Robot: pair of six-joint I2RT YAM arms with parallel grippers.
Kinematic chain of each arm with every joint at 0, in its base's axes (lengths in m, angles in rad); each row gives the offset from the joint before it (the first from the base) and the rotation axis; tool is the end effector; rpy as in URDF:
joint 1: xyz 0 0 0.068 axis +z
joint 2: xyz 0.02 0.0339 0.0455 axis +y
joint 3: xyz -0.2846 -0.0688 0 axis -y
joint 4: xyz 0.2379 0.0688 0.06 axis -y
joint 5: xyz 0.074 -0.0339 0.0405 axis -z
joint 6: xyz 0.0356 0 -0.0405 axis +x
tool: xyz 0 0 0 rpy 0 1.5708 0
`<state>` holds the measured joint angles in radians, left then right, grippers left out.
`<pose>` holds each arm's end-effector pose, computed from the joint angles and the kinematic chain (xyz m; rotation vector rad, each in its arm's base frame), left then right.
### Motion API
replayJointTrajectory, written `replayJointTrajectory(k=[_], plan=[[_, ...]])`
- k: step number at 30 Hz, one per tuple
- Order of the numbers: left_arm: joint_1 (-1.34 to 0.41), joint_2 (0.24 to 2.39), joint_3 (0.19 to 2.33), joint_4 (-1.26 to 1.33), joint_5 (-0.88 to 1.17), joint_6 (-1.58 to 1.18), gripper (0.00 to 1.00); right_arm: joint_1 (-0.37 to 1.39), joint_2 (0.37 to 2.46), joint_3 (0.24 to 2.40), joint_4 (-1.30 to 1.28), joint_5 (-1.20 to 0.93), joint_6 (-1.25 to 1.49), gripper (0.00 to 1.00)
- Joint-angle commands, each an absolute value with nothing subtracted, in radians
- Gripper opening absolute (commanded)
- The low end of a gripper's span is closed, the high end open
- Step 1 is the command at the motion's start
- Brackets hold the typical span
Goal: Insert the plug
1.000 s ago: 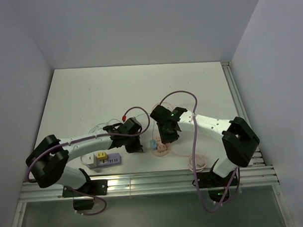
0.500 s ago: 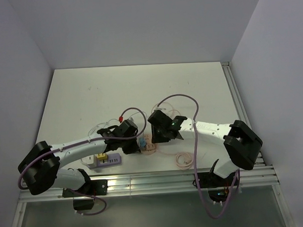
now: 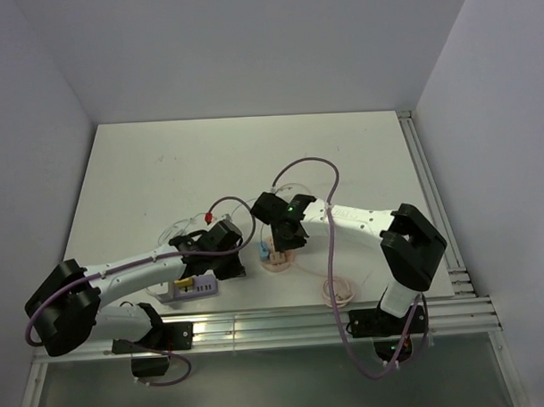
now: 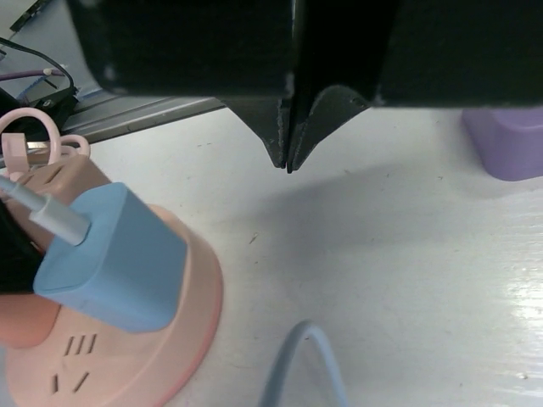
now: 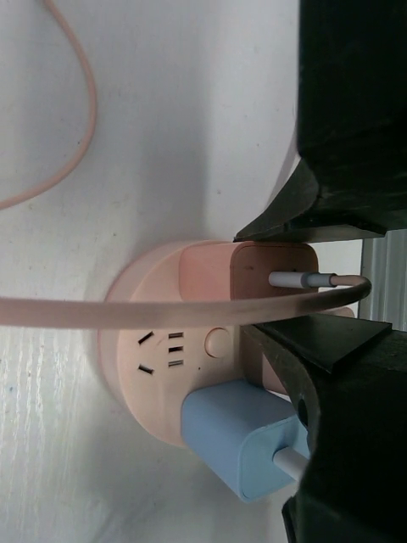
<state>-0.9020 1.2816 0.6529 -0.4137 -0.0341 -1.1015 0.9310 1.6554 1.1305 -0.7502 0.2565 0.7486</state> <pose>0.1385 -0.1732 0.2003 -0.2881 2.7508 -0.6049 0.1933 0.2446 0.2261 -0.1982 2.7478 0.0683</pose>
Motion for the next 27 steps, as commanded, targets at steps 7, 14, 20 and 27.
replayJointTrajectory(k=[7, 14, 20, 27], plan=[[-0.902, 1.119, 0.661, -0.509, -0.138, -1.132, 0.25, 0.923, 1.663, 1.21, -0.833, 0.347, 0.66, 0.53], [-0.902, 1.088, 0.724, -0.571, -0.175, -1.115, 0.35, 0.905, 1.583, 1.206, -0.779, 0.267, 0.614, 0.73], [-0.902, 1.043, 0.704, -0.552, -0.155, -1.127, 0.38, 0.905, 1.396, 1.106, -0.73, 0.164, 0.6, 1.0], [-0.9, 1.009, 0.718, -0.509, -0.127, -1.109, 0.6, 0.905, 1.209, 1.055, -0.71, 0.159, 0.581, 1.0]])
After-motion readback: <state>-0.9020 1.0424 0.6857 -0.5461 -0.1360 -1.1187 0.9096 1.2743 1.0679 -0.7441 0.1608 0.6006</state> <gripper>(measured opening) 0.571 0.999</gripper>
